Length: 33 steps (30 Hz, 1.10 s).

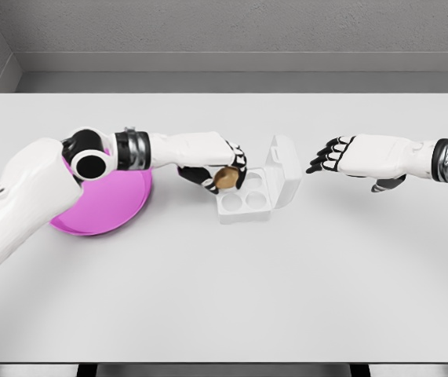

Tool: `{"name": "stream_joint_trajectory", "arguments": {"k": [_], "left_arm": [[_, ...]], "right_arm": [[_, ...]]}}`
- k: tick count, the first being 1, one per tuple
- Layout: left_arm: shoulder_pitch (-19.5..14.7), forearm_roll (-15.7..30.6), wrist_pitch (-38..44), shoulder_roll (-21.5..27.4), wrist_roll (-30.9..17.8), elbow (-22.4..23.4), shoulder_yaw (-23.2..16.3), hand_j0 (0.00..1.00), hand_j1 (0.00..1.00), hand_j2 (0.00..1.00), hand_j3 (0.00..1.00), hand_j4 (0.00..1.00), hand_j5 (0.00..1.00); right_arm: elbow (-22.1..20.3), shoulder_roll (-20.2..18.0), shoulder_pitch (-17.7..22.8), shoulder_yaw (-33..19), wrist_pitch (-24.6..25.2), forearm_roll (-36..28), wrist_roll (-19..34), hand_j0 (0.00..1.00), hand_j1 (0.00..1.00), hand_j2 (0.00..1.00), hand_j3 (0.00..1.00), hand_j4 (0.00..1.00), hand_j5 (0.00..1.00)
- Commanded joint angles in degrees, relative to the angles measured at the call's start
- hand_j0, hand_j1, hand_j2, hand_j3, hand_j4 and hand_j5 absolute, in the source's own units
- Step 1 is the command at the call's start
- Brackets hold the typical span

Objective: Pack egg into the box and close the box lid

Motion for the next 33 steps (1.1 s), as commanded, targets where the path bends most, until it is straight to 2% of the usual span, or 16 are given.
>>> {"name": "stream_joint_trajectory", "arguments": {"k": [1, 4, 10, 15, 17, 18, 20, 33], "left_arm": [[0.0, -0.5, 0.1, -1.5, 0.0, 1.9, 0.1, 0.41, 0.41, 0.41, 0.41, 0.41, 0.41], [-0.7, -0.5, 0.1, -3.4, 0.0, 7.3, 0.1, 0.41, 0.41, 0.41, 0.41, 0.41, 0.41], [-0.7, -0.5, 0.1, -3.7, 0.0, 8.2, 0.1, 0.41, 0.41, 0.41, 0.41, 0.41, 0.41], [-0.8, -0.4, 0.1, -3.6, 0.0, 8.2, 0.1, 0.47, 0.47, 0.47, 0.47, 0.47, 0.47], [-1.0, 0.0, 0.1, -3.4, 0.0, 8.2, 0.1, 0.56, 0.56, 0.56, 0.56, 0.56, 0.56], [-1.0, 0.1, 0.1, -3.4, 0.0, 8.1, 0.1, 0.58, 0.58, 0.58, 0.58, 0.58, 0.58], [-1.0, 0.2, 0.1, -3.3, 0.1, 8.1, 0.1, 0.69, 0.69, 0.69, 0.69, 0.69, 0.69], [-1.1, 0.9, 0.1, -2.9, 0.3, 8.0, 0.2, 1.0, 1.0, 1.0, 1.0, 1.0, 1.0]], "right_arm": [[0.0, -0.1, 0.0, -0.1, 0.1, -0.2, 0.0, 1.0, 1.0, 1.0, 1.0, 1.0, 1.0], [0.0, -0.1, 0.0, 0.0, 0.1, -0.2, 0.0, 1.0, 1.0, 1.0, 1.0, 1.0, 1.0], [0.0, -0.1, 0.0, 0.2, 0.1, -0.2, 0.0, 1.0, 1.0, 1.0, 1.0, 1.0, 1.0], [0.0, -0.1, 0.0, 0.3, 0.1, -0.2, 0.0, 1.0, 1.0, 1.0, 1.0, 1.0, 1.0], [0.0, -0.1, 0.0, 0.3, 0.1, -0.2, 0.0, 1.0, 1.0, 1.0, 1.0, 1.0, 1.0], [0.0, -0.1, 0.0, 0.4, 0.1, -0.2, 0.0, 1.0, 1.0, 1.0, 1.0, 1.0, 1.0], [0.0, -0.1, 0.0, 0.4, 0.1, -0.2, 0.0, 1.0, 1.0, 1.0, 1.0, 1.0, 1.0], [-0.1, -0.1, -0.5, 0.5, 0.1, -0.2, 0.0, 1.0, 1.0, 1.0, 1.0, 1.0, 1.0]]}}
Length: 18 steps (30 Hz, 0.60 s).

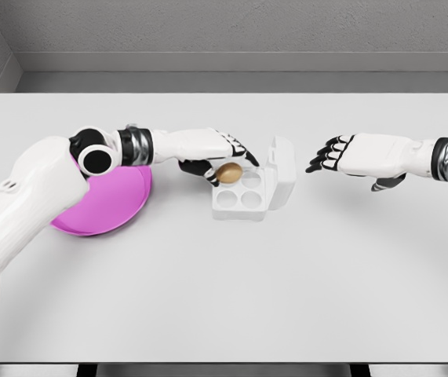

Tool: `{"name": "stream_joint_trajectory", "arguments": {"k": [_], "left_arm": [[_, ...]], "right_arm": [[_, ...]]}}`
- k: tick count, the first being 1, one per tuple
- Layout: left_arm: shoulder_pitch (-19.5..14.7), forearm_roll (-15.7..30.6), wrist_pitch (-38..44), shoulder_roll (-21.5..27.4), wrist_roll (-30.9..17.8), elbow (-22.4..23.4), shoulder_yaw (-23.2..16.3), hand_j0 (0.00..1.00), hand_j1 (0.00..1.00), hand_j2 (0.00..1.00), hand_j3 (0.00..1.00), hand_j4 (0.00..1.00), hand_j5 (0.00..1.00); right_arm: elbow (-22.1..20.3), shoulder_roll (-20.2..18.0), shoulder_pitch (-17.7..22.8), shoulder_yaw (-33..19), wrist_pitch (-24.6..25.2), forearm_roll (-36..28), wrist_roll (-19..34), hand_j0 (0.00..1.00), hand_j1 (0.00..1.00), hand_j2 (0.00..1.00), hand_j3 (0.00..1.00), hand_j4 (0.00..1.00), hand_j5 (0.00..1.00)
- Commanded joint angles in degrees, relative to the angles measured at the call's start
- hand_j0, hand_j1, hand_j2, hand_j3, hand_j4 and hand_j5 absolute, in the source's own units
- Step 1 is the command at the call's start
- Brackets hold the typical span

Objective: Pack egg into the box and close the box lid

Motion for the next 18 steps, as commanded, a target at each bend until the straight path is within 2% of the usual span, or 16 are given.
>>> {"name": "stream_joint_trajectory", "arguments": {"k": [1, 6, 8, 10, 11, 18], "left_arm": [[-0.1, -0.1, 0.0, 0.1, 0.0, 0.0, 0.0, 1.0, 1.0, 1.0, 1.0, 1.0, 1.0], [-0.1, 0.4, 0.0, 0.6, 0.1, -0.2, 0.0, 1.0, 1.0, 1.0, 1.0, 1.0, 1.0], [0.0, 0.9, 0.0, 0.6, 0.1, -0.4, 0.0, 0.93, 0.93, 0.93, 0.93, 0.93, 0.93], [0.0, 1.0, 0.0, 1.1, 0.1, -0.4, 0.0, 0.79, 0.79, 0.79, 0.79, 0.79, 0.79], [-0.1, 1.0, 0.0, 1.3, 0.1, -0.4, 0.0, 0.77, 0.77, 0.77, 0.77, 0.77, 0.77], [0.0, 1.3, 0.0, 1.5, 0.1, -0.6, 0.1, 0.76, 0.76, 0.76, 0.76, 0.76, 0.76]], "right_arm": [[0.0, -0.1, 0.0, 0.0, 0.1, -0.2, 0.0, 1.0, 1.0, 1.0, 1.0, 1.0, 1.0], [-0.1, -0.1, -0.1, 0.4, 0.1, -0.2, 0.0, 1.0, 1.0, 1.0, 1.0, 1.0, 1.0], [-0.1, -0.1, -0.3, 0.3, 0.1, -0.2, 0.0, 1.0, 1.0, 1.0, 1.0, 1.0, 1.0], [-0.1, -0.1, -0.3, 0.4, 0.1, -0.2, 0.0, 1.0, 1.0, 1.0, 1.0, 1.0, 1.0], [-0.1, -0.2, -0.3, 0.4, 0.1, -0.3, 0.0, 1.0, 1.0, 1.0, 1.0, 1.0, 1.0], [-0.1, -0.2, -0.3, 0.4, 0.1, -0.3, 0.0, 1.0, 1.0, 1.0, 1.0, 1.0, 1.0]]}}
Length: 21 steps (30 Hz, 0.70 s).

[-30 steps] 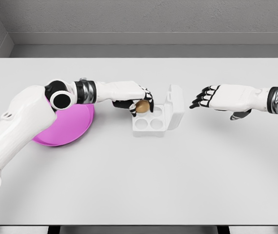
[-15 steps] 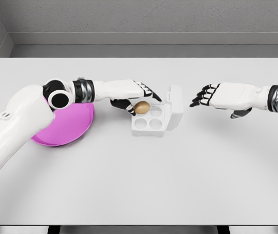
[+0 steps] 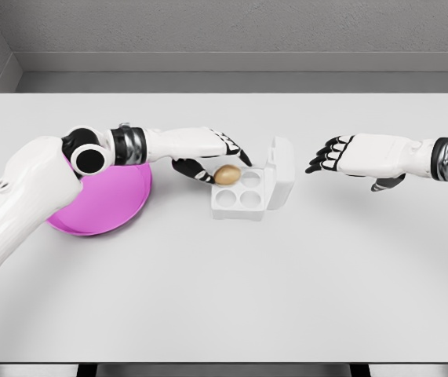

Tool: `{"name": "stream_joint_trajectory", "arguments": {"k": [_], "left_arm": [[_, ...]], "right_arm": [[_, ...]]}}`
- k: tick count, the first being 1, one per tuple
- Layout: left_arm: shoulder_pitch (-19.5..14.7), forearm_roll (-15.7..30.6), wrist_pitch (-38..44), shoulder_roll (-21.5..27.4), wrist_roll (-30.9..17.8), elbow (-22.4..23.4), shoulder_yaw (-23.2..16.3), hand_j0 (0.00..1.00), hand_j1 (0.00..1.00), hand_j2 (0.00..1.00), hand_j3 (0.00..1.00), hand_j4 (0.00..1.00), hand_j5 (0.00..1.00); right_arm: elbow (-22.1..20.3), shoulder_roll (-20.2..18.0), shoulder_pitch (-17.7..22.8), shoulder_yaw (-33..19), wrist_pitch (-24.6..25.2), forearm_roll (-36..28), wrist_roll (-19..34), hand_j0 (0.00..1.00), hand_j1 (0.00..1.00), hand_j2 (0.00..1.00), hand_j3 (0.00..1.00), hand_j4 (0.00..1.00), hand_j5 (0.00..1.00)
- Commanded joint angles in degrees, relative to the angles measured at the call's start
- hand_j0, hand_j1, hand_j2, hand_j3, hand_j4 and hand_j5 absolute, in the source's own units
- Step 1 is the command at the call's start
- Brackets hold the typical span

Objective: Pack egg into the box and close the box lid

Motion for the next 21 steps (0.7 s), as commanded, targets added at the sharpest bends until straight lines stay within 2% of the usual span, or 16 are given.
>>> {"name": "stream_joint_trajectory", "arguments": {"k": [1, 14, 16, 18, 19, 21], "left_arm": [[0.0, 0.4, 0.1, 0.1, 0.0, 0.0, 0.1, 0.76, 0.76, 0.76, 0.76, 0.76, 0.76], [0.0, 3.1, 0.1, 2.7, 0.0, -2.0, 0.4, 0.76, 0.76, 0.76, 0.76, 0.76, 0.76], [-0.1, 5.1, 0.1, 6.3, 0.1, -3.3, 0.5, 0.76, 0.76, 0.76, 0.76, 0.76, 0.76], [0.0, 5.9, 0.1, 12.8, 0.3, -7.4, 0.5, 0.77, 0.77, 0.77, 0.77, 0.77, 0.77], [0.4, 7.0, 0.1, 17.8, 0.3, -11.6, 0.8, 0.77, 0.77, 0.77, 0.77, 0.77, 0.77], [0.4, 8.3, 0.1, 21.0, 0.3, -12.8, 1.0, 0.77, 0.77, 0.77, 0.77, 0.77, 0.77]], "right_arm": [[0.0, -0.1, 0.0, 0.0, 0.1, -0.3, 0.0, 1.0, 1.0, 1.0, 1.0, 1.0, 1.0], [-0.2, -0.1, 0.0, 0.3, 0.1, -0.3, 0.0, 1.0, 1.0, 1.0, 1.0, 1.0, 1.0], [-0.4, 0.0, 0.0, 0.3, 0.1, -0.4, 0.0, 1.0, 1.0, 1.0, 1.0, 1.0, 1.0], [-0.6, 0.0, 0.0, 0.4, 0.1, -0.4, 0.0, 1.0, 1.0, 1.0, 1.0, 1.0, 1.0], [-0.8, -0.1, 0.0, 0.5, 0.1, -0.4, 0.0, 1.0, 1.0, 1.0, 1.0, 1.0, 1.0], [-0.8, 0.0, 0.0, 0.6, 0.1, -0.4, 0.0, 1.0, 1.0, 1.0, 1.0, 1.0, 1.0]]}}
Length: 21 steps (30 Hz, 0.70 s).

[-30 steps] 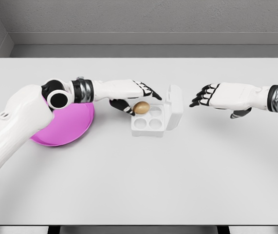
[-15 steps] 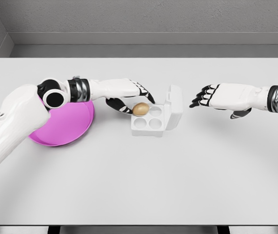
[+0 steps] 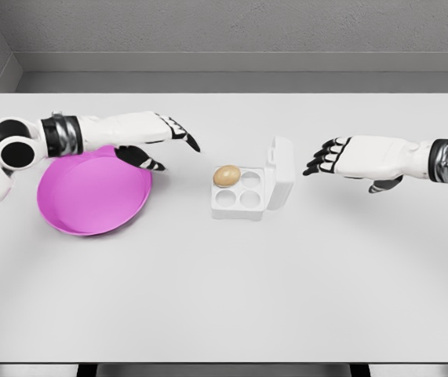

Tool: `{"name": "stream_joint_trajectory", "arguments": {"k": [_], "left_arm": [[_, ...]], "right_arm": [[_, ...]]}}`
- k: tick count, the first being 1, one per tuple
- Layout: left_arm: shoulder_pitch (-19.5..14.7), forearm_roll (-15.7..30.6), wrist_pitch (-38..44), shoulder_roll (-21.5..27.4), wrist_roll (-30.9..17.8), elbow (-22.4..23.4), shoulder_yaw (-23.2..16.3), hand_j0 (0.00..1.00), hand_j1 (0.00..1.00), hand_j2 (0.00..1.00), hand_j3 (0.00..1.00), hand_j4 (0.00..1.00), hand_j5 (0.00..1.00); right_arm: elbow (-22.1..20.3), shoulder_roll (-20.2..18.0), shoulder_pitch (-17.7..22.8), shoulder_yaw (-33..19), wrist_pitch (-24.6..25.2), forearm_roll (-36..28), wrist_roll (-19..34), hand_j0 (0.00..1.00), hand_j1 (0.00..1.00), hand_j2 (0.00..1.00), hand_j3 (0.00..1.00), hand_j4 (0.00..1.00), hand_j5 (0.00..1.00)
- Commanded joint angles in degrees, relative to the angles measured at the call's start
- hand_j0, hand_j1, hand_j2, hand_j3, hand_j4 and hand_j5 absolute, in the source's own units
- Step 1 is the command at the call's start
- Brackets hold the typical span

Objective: Pack egg into the box and close the box lid

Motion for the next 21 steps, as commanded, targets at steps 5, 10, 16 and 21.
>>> {"name": "stream_joint_trajectory", "arguments": {"k": [5, 10, 16, 21], "left_arm": [[0.2, 2.9, 0.1, 8.4, 0.1, -3.0, 1.9, 0.78, 0.78, 0.78, 0.78, 0.78, 0.78], [0.2, 3.1, 0.1, 8.6, 0.1, -2.6, 2.0, 0.79, 0.79, 0.79, 0.79, 0.79, 0.79], [0.1, 3.2, 0.1, 8.7, 0.1, -2.5, 2.0, 0.79, 0.79, 0.79, 0.79, 0.79, 0.79], [0.2, 3.2, 0.1, 9.2, 0.1, -2.5, 2.4, 0.79, 0.79, 0.79, 0.79, 0.79, 0.79]], "right_arm": [[-1.7, 0.1, 0.0, 0.1, 0.1, -0.4, 0.0, 1.0, 1.0, 1.0, 1.0, 1.0, 1.0], [-3.0, 0.1, 0.0, 0.2, 0.1, -0.4, 0.0, 1.0, 1.0, 1.0, 1.0, 1.0, 1.0], [-5.1, 0.1, 0.0, 0.2, 0.1, -0.6, 0.0, 1.0, 1.0, 1.0, 1.0, 1.0, 1.0], [-7.6, 0.1, 0.0, 0.2, 0.1, -0.9, 0.0, 1.0, 1.0, 1.0, 1.0, 1.0, 1.0]]}}
